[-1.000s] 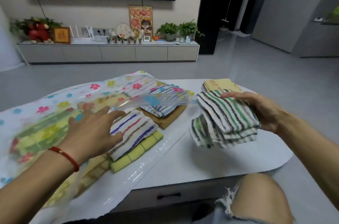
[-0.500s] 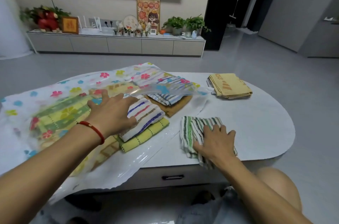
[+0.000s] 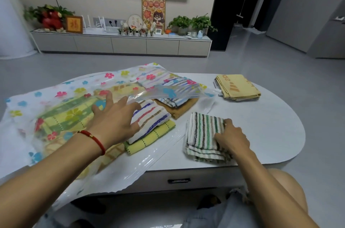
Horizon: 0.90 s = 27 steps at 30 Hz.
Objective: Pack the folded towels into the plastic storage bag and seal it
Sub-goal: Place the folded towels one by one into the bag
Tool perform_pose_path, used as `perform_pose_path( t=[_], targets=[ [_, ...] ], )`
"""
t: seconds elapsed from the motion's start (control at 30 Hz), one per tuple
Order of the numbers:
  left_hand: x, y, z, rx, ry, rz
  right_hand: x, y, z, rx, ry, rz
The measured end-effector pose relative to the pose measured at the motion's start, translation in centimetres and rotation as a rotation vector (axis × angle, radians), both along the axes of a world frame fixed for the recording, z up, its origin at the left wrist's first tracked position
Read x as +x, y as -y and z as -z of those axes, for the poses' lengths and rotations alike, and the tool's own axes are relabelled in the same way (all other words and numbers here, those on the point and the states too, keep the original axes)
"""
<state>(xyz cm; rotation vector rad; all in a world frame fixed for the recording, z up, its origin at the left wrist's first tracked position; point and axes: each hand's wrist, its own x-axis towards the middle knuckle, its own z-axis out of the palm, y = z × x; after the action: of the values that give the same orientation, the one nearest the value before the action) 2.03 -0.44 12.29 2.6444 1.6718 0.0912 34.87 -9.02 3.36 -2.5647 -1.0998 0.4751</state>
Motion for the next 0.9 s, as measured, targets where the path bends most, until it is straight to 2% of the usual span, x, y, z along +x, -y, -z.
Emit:
perform_pose_path(
  t=[0.1,0.17,0.3,0.43,0.53,0.63,0.77,0.83,0.9],
  targets=[
    [-0.8,0.8,1.1,0.048,0.034,0.004,0.4,0.5,0.4,0.172,-0.36,-0.071],
    [-1.7,1.7,1.9,0.067,0.049,0.007,0.2,0.6,0.1,0.28,-0.664,0.008],
    [-4.7,4.4,4.2,0.04,-0.048,0.0,-0.7,1.2,-1.2,0.295,-1.054,0.061],
    [-7.2,6.0,5.0,0.015,-0.208,-0.023,-2.5,2.2,-2.6,0.314,-1.224,-0.136],
    [-8.3,6.1,3.5,0.011,-0.201,-0.001,-4.7,2.6,-3.9,0.281,-1.44,-0.288],
    [-9.1,6.3,1.0,0.022,-0.188,0.054,-7.9,2.1,-4.3,0.235,-1.649,-0.346],
    [-9.8,6.5,-2.4,-0.04,-0.198,0.078,-14.9,-1.1,-5.2,0.308,-1.751,-0.461],
    [-10.0,6.6,-3.8,-0.112,-0.16,0.065,-19.4,-3.7,-5.1,0.446,-1.748,-0.373],
    [-10.1,6.6,-5.1,-0.171,-0.111,0.058,-24.0,-6.2,-4.7,0.62,-1.777,-0.188]
  ],
)
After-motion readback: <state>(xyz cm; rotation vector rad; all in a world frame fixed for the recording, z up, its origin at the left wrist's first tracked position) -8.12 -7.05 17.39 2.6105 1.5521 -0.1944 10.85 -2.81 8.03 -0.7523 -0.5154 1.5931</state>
